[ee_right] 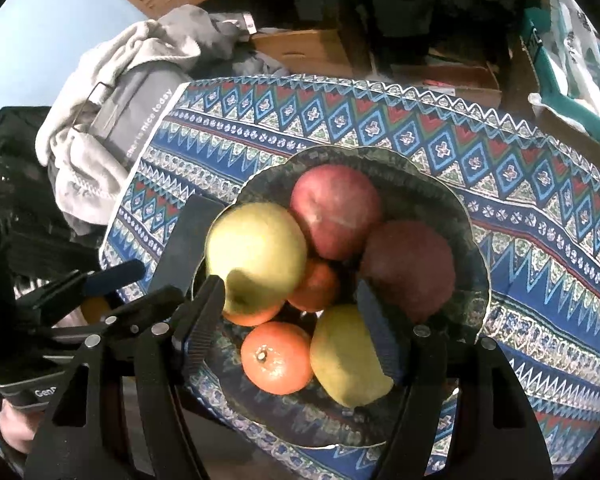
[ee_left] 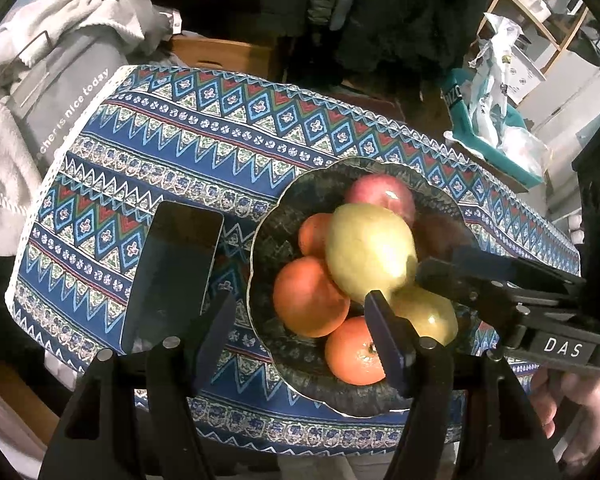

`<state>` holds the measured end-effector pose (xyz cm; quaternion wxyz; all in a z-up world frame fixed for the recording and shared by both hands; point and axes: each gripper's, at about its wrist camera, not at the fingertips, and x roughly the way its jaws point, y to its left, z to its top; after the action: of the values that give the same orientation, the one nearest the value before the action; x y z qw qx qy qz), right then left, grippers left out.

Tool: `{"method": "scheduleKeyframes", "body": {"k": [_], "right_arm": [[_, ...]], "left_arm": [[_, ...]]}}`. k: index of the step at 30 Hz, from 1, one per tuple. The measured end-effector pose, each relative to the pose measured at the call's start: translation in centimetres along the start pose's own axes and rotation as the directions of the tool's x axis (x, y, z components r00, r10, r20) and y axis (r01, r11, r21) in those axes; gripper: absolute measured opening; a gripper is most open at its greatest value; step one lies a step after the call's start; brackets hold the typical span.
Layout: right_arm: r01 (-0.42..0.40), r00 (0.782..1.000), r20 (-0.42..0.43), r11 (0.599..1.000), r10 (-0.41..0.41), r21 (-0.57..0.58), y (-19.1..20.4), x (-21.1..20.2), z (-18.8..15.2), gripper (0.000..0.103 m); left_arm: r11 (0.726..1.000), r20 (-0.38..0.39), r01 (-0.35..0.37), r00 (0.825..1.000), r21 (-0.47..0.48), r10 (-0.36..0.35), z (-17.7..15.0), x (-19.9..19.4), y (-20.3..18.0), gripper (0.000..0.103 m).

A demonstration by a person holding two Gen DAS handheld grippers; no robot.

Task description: Organize fruits

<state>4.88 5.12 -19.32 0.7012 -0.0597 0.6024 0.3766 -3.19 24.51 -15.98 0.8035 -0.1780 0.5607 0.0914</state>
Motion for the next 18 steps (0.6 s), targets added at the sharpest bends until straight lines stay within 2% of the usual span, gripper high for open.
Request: {"method": "scheduleKeyframes", "body": {"k": [5, 10, 13, 18], "right_arm": [[0.034, 0.999, 0.029, 0.999, -0.034, -0.014, 0.2, -1.6, -0.2, 0.07], [0.09, 0.992, 0.092, 0.995, -0.086, -0.036, 0.7, -4.9, -0.2, 0.071], [0.117, 0.984, 0.143, 0.992, -0.11, -0.039, 1.0, -7.5, -0.3, 0.074], [0.151, 0.966, 0.216, 0.988, -0.14, -0.037, 1.5, -11.6, -0.7, 0.077]], "left_arm": [[1.0, 0.012, 0.001, 1.0, 0.019, -0.001, -0.1, -0.6, -0.5, 0.068], [0.999, 0.04, 0.017, 0.999, 0.033, -0.019, -0.1, -2.2, -1.2, 0.068], [0.998, 0.066, 0.025, 0.997, 0.052, -0.028, 0.0, -3.4, -1.9, 0.074], [0.995, 0.122, 0.019, 0.992, 0.1, -0.031, 0.0, -5.9, -3.6, 0.076]]}}
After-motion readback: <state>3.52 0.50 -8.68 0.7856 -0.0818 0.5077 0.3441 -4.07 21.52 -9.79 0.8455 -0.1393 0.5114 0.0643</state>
